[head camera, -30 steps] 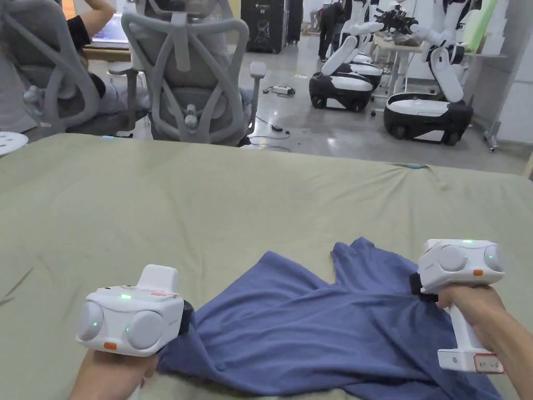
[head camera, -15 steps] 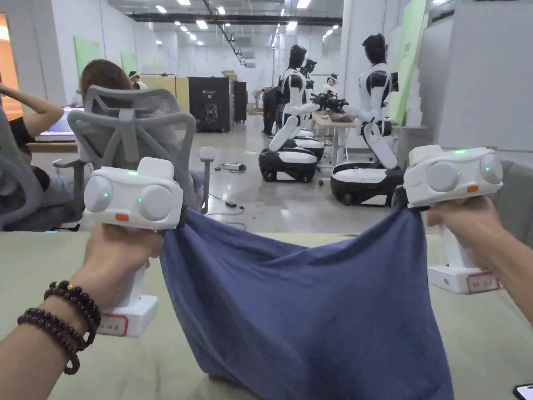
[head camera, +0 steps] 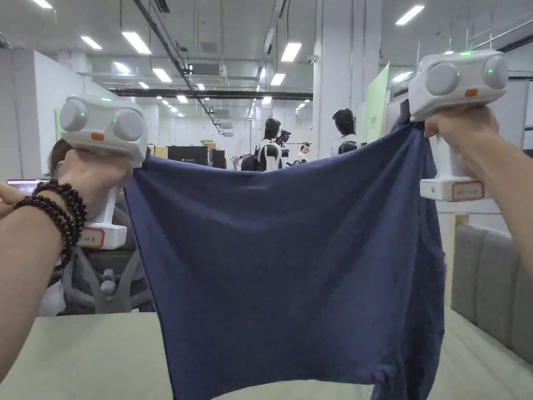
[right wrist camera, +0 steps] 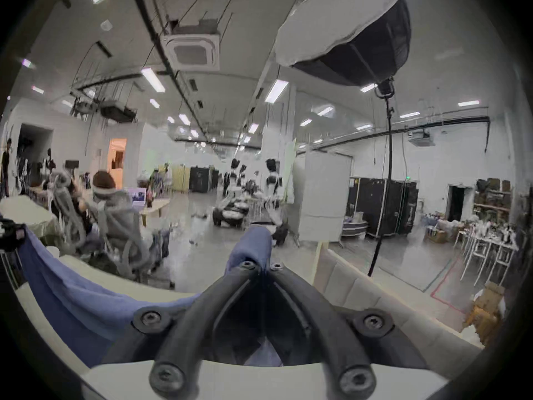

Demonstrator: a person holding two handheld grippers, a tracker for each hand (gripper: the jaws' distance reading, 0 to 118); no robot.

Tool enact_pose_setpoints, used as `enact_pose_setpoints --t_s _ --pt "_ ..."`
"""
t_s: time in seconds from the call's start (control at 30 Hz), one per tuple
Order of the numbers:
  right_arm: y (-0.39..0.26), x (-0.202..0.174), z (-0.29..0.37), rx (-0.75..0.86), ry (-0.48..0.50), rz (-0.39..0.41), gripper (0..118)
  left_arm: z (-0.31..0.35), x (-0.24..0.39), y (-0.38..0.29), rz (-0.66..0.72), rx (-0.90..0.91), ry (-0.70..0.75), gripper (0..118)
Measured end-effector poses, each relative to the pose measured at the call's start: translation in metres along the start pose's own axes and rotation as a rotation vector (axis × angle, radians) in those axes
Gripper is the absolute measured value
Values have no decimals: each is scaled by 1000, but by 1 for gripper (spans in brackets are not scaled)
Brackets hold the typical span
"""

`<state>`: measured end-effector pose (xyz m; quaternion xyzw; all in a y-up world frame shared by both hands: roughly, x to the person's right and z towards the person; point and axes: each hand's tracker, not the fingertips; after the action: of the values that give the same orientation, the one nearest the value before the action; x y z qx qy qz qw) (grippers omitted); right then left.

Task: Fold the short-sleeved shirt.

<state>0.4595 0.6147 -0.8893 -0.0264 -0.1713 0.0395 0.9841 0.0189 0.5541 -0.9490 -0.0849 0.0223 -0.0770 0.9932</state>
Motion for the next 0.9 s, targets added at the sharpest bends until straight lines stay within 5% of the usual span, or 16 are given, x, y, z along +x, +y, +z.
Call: enact_pose_setpoints --t_s 0.4,0.9 --pt "-12 -1 -5 -20 4 -51 2 -4 -9 12 85 47 2 2" --pt "-201 -19 -49 -255 51 -41 2 -70 18 -146 83 -183 -63 2"
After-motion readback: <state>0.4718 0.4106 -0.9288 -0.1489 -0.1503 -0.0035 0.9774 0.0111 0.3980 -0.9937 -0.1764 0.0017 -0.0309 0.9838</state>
